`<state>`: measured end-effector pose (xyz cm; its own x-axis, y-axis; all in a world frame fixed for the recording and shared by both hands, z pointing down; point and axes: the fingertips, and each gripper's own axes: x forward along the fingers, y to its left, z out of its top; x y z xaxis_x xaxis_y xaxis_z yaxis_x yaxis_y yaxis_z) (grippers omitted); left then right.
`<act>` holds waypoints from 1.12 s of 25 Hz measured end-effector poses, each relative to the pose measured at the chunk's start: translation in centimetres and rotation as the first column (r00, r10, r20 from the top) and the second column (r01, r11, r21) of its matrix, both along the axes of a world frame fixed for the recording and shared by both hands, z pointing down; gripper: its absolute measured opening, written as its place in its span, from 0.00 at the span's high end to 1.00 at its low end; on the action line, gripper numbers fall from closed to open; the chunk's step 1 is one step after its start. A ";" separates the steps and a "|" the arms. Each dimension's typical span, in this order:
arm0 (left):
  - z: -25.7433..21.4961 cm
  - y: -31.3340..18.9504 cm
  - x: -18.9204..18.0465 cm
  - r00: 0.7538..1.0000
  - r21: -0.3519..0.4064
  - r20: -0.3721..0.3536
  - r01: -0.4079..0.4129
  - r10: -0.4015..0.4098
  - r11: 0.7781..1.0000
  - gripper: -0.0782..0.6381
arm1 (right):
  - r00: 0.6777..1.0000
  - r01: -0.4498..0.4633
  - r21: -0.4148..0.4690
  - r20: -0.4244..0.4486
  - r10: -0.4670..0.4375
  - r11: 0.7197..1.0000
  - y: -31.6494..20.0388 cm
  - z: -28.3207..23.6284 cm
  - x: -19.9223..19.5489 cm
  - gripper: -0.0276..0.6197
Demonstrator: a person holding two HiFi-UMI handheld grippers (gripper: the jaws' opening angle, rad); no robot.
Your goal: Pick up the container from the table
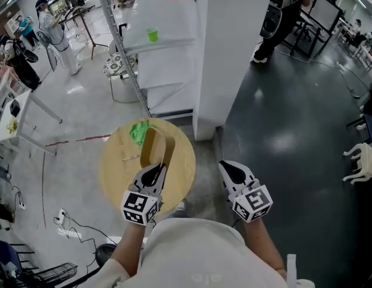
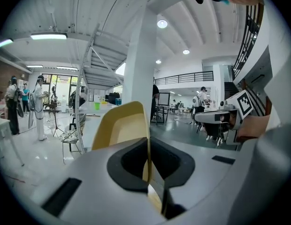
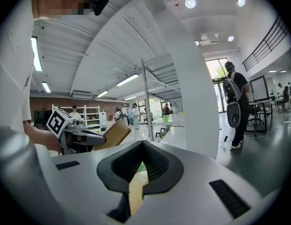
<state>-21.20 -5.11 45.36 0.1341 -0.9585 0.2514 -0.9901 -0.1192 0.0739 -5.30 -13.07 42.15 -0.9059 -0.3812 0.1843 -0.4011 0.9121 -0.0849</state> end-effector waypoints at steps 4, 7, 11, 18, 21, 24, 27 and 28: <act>0.2 0.8 -0.7 1.000 0.004 -0.001 0.026 -0.026 1.000 0.85 | 0.999 0.035 -0.004 0.008 -0.035 0.999 0.5 0.4 -1.0 0.92; 0.4 1.2 -0.8 0.999 0.000 -0.001 0.033 -0.033 0.999 0.85 | 0.999 0.048 -0.007 0.010 -0.048 0.999 0.9 0.7 -1.4 0.92; 0.8 1.6 -1.1 0.999 -0.011 -0.004 0.036 -0.036 0.999 0.85 | 0.999 0.050 -0.012 -0.003 -0.050 0.999 1.2 1.1 -1.9 0.92; 0.7 1.2 -0.9 1.000 -0.007 -0.003 0.025 -0.025 1.000 0.85 | 0.999 0.033 -0.022 -0.025 -0.034 0.999 0.9 1.6 -1.6 0.92; 0.9 1.0 -0.7 1.000 -0.004 -0.006 0.019 -0.019 1.000 0.85 | 0.999 0.028 -0.025 -0.025 -0.028 0.999 0.8 1.9 -1.5 0.92; 1.1 0.8 -0.6 1.000 -0.003 -0.007 0.013 -0.013 1.000 0.85 | 0.999 0.026 -0.024 -0.026 -0.026 0.999 0.9 2.1 -1.6 0.92; 1.1 0.6 -0.5 1.000 0.000 -0.007 0.010 -0.010 1.000 0.85 | 0.999 0.024 -0.019 -0.028 -0.025 1.000 0.7 2.1 -1.7 0.92; 1.1 0.4 -0.6 1.000 0.003 -0.007 0.010 -0.010 1.000 0.85 | 0.999 0.024 -0.017 -0.028 -0.024 1.000 0.6 2.1 -1.6 0.92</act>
<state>-21.75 -4.68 46.41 0.1264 -0.9607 0.2473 -0.9907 -0.1096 0.0806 -6.91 -12.47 44.23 -0.9090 -0.3563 0.2162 -0.3818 0.9200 -0.0888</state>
